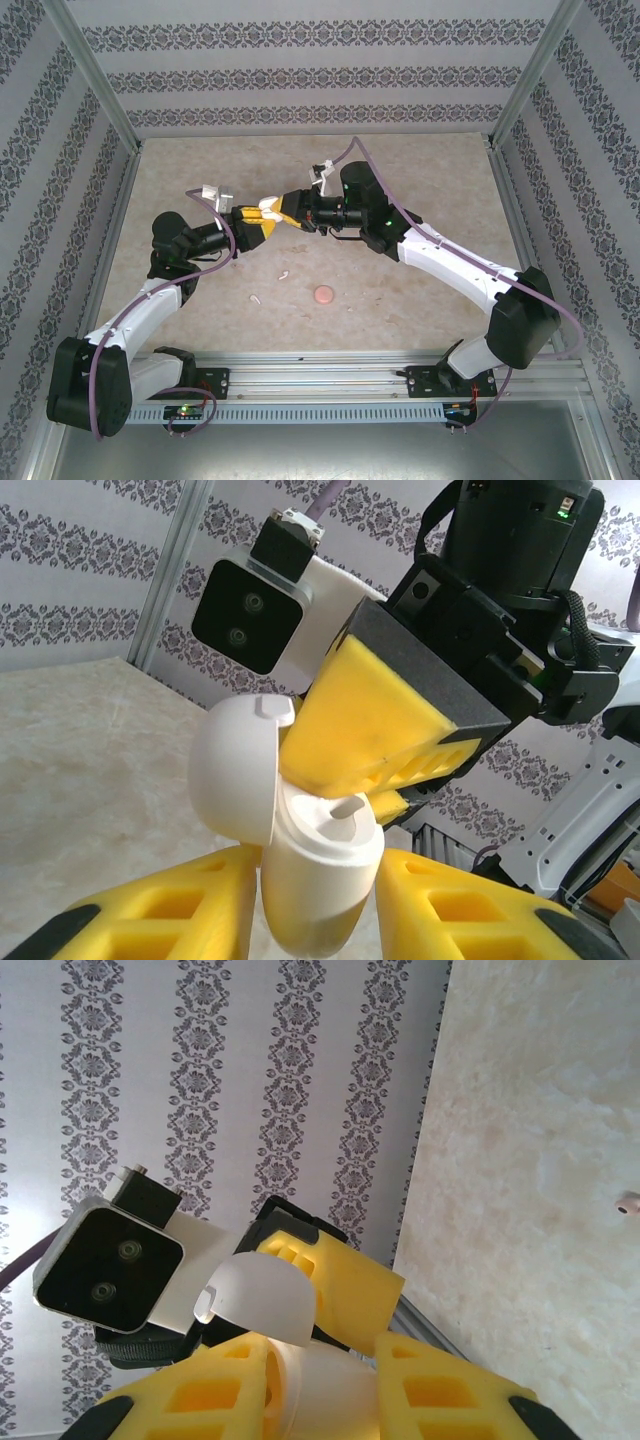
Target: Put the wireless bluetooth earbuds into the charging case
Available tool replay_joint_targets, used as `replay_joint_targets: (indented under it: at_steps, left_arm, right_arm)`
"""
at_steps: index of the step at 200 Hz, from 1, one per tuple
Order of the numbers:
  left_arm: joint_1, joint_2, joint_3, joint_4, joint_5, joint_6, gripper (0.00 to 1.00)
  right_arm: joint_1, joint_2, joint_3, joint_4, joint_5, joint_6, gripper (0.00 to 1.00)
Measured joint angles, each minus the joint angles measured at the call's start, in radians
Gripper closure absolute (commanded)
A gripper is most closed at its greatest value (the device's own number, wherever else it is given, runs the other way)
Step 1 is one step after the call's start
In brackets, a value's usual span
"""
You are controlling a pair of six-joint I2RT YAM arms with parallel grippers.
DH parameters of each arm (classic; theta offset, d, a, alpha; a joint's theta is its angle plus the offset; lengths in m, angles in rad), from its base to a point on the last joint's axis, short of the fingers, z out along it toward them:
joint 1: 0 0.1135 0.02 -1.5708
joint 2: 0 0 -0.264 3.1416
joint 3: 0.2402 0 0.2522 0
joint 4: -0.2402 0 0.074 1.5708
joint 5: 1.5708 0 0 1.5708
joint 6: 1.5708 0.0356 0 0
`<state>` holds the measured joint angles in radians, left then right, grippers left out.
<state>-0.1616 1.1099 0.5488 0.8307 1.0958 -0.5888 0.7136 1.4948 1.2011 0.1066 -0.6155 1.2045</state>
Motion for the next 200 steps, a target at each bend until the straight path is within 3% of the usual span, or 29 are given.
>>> replay_joint_targets:
  at_steps: [87,110,140,174,200]
  left_arm:
    - [0.005,0.007,0.000,0.027,0.008,-0.022,0.96]
    - [0.006,0.006,0.000,0.032,0.008,-0.022,0.97]
    - [0.006,-0.002,0.000,0.021,0.008,-0.018,0.99]
    - [0.032,-0.064,-0.002,-0.097,-0.030,0.024,1.00]
    - [0.081,-0.119,-0.002,-0.218,-0.084,0.064,1.00]
  right_arm:
    - [0.000,0.000,0.008,-0.014,-0.004,0.000,0.87]
    - [0.000,0.000,0.015,-0.025,-0.004,-0.002,0.69]
    - [0.003,0.001,0.021,-0.033,-0.004,-0.029,0.54]
    - [0.002,-0.010,0.026,-0.074,0.014,-0.102,0.53]
    - [0.008,-0.048,0.026,-0.179,0.089,-0.196,0.57]
